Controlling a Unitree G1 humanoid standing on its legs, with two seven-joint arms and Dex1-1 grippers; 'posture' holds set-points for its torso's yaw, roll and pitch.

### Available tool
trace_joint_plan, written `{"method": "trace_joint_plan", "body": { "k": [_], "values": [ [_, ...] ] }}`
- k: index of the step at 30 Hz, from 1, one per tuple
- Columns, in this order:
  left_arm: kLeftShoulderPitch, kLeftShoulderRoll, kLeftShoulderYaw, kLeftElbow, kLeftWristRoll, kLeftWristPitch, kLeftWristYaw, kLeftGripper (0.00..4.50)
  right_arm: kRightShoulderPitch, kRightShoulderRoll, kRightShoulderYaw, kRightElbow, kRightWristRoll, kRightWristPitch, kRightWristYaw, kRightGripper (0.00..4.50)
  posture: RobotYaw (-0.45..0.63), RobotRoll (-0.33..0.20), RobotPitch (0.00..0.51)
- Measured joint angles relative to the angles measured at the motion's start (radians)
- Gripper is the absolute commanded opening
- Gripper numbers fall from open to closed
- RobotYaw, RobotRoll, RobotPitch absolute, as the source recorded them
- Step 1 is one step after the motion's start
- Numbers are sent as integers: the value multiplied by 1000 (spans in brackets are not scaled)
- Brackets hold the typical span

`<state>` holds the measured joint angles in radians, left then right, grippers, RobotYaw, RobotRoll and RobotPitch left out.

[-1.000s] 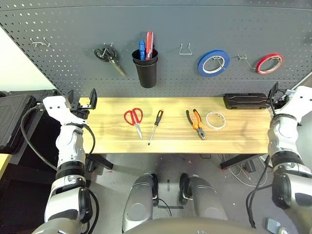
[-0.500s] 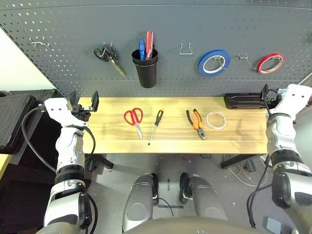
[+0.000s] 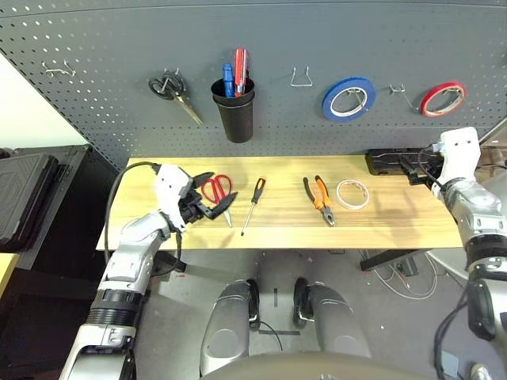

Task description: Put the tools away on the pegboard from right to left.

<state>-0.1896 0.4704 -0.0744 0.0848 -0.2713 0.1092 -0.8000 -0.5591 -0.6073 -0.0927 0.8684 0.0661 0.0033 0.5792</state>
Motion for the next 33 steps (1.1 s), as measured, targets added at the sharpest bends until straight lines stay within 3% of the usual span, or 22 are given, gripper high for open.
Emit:
{"method": "trace_joint_plan", "body": {
  "k": [7, 16, 24, 33],
  "values": [
    [-6, -2, -49, 1, 35, -2, -26, 4453, -87, -49, 154, 114, -134, -56, 170, 4500, 66, 0, 185],
    [2, -4, -59, 1, 62, -19, -18, 4453, -223, -13, 321, 322, -308, -178, 283, 4500, 117, 0, 198],
    [23, 3, -63, -41, 77, -11, -8, 4453, -294, 47, 372, 399, -386, -192, 280, 4500, 145, 0, 238],
    [54, 30, -64, -121, 88, 37, -9, 4453, -297, 94, 400, 435, -450, -182, 265, 4500, 173, 0, 292]
  ]
}}
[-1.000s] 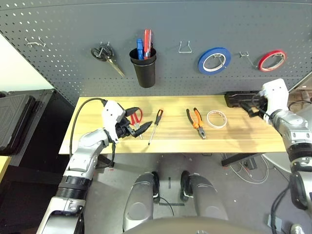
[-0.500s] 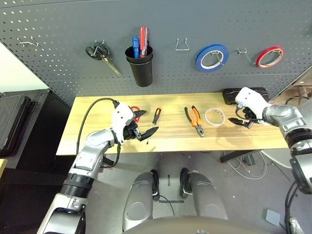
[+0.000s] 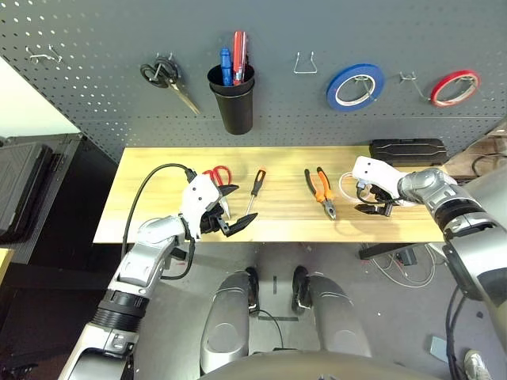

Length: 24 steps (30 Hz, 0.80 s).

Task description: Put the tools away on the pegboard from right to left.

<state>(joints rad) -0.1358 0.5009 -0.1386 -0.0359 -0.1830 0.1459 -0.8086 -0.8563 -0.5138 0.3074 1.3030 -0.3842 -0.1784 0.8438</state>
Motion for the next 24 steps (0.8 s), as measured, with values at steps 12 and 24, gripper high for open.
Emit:
{"method": "trace_joint_plan", "body": {
  "k": [12, 24],
  "values": [
    [53, 35, 3, -138, 1, 92, 11, 4453, 2, 57, 13, 22, -36, 46, -50, 4500, 219, 0, 330],
    [71, 50, 4, -161, 1, 121, 20, 4500, 14, 51, -13, 16, -28, 69, -113, 978, 214, 0, 330]
  ]
}}
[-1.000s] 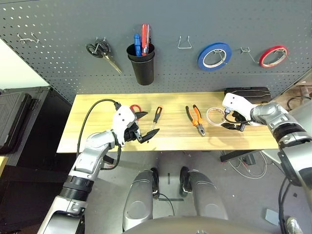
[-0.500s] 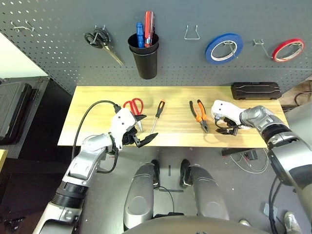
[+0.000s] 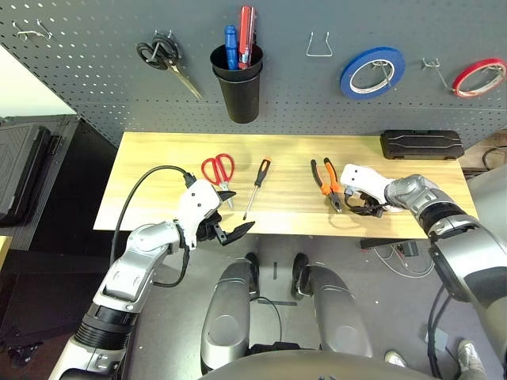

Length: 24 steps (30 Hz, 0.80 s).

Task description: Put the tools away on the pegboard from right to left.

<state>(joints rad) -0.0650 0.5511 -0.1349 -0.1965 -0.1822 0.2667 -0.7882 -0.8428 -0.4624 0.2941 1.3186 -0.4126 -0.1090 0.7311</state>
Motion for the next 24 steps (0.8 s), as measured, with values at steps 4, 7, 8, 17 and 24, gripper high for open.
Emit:
{"method": "trace_joint_plan", "body": {
  "k": [4, 7, 8, 17, 24],
  "values": [
    [-6, -6, 0, 1, -1, -3, 0, 4500, 36, -29, -37, -14, 20, -4, -78, 31, 209, 0, 314],
    [-16, -25, 0, 10, -2, -24, 0, 4500, 74, -55, -74, -25, 47, -26, -133, 31, 203, 0, 301],
    [-21, -30, 0, 14, -2, -33, 1, 4500, 87, -61, -84, -28, 57, -42, -151, 31, 203, 0, 301],
    [-57, -38, -2, 53, -6, -96, -25, 4500, 308, -95, -194, -232, 156, -153, -288, 31, 153, 0, 244],
    [-83, -76, 62, 40, -122, -127, -54, 4500, 594, -103, -295, -649, 197, -255, -489, 31, 131, 0, 215]
  ]
}}
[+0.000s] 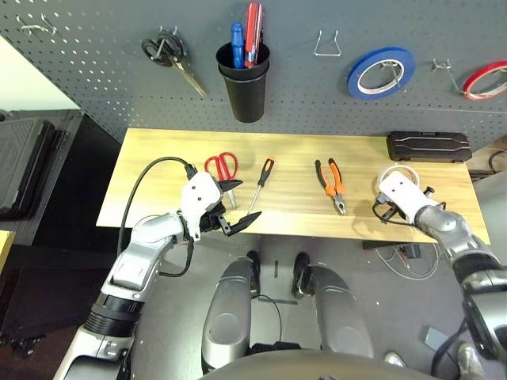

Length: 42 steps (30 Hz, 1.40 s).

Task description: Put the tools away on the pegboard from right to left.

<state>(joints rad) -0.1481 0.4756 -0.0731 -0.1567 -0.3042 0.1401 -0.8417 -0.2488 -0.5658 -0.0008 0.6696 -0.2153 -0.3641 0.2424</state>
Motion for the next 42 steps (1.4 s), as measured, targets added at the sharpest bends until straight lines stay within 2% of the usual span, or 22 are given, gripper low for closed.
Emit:
{"method": "trace_joint_plan", "body": {
  "k": [4, 9, 17, 27, 33, 42],
  "values": [
    [0, 1, 19, -68, -56, 25, -11, 4500, 123, 29, -55, -150, 14, -30, -95, 31, 131, 0, 211],
    [0, -1, 12, -140, -92, 55, -14, 4500, 200, 56, -95, -191, 51, -107, -144, 31, 134, 0, 204],
    [-35, -22, -5, -227, -143, 102, -5, 4500, 215, 51, -133, -171, 58, -256, -195, 31, 130, 0, 183],
    [-88, -41, -6, -228, -145, 105, 22, 4500, 103, 28, -137, -181, 123, -310, -157, 31, 118, 0, 169],
    [-122, -49, -15, -227, -145, 103, 24, 4500, -23, 22, -136, -174, 146, -293, -115, 31, 105, 0, 166],
    [-154, -43, -28, -217, -132, 94, 18, 4500, -253, -6, -116, 76, 129, -271, -51, 31, 118, 0, 167]
  ]
}}
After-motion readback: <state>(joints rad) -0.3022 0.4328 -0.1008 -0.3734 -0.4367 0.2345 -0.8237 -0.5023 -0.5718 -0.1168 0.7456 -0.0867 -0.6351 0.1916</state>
